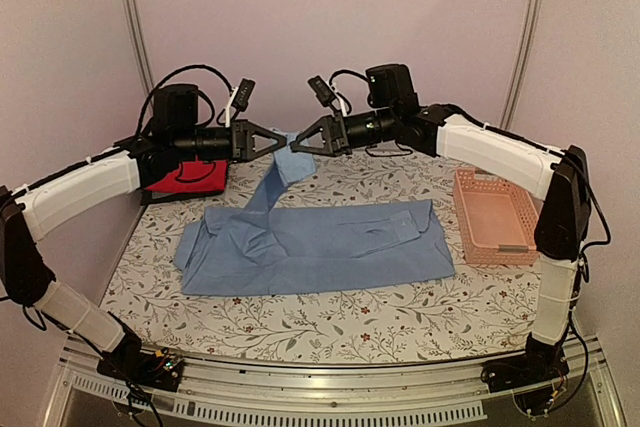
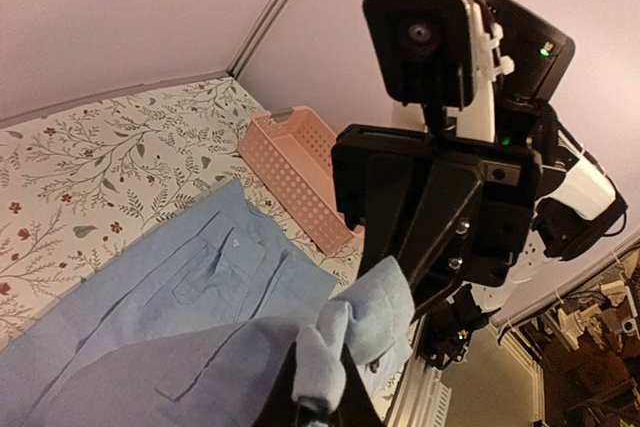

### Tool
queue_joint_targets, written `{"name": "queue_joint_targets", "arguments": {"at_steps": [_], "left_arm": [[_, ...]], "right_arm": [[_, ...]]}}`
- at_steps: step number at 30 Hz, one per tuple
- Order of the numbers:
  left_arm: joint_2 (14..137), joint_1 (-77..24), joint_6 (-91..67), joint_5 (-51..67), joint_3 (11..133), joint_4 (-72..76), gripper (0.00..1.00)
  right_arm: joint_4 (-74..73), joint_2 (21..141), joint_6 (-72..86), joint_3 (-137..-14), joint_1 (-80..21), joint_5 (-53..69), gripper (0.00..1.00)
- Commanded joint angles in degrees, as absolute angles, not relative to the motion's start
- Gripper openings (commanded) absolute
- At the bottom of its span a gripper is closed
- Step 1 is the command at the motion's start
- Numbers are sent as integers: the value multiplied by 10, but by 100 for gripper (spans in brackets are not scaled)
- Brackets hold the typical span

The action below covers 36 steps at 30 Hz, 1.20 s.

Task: Fold and stack the mixed laundry pile
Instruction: Adjust the rectangle-folded shirt at the center of the board.

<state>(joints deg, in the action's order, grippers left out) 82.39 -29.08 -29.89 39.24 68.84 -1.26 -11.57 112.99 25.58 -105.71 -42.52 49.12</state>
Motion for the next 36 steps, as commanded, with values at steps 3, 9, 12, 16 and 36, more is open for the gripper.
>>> {"name": "queue_joint_targets", "arguments": {"at_steps": [3, 9, 12, 16, 36], "left_arm": [[789, -276, -257, 286, 701, -130, 78], [667, -235, -173, 167, 564, -165, 100], [634, -226, -157, 145, 503, -168, 100], [639, -208, -142, 132, 454, -161, 100], [808, -97, -36, 245, 473, -129, 0]], "right_arm": [[-253, 1140, 153, -1153, -432, 429, 0], [-349, 1118, 35, -1192, -432, 301, 0], [-372, 1131, -9, -1226, -432, 272, 0], [-390, 1155, -40, -1295, -433, 242, 0], [-372, 1164, -107, -1327, -452, 165, 0]]}}
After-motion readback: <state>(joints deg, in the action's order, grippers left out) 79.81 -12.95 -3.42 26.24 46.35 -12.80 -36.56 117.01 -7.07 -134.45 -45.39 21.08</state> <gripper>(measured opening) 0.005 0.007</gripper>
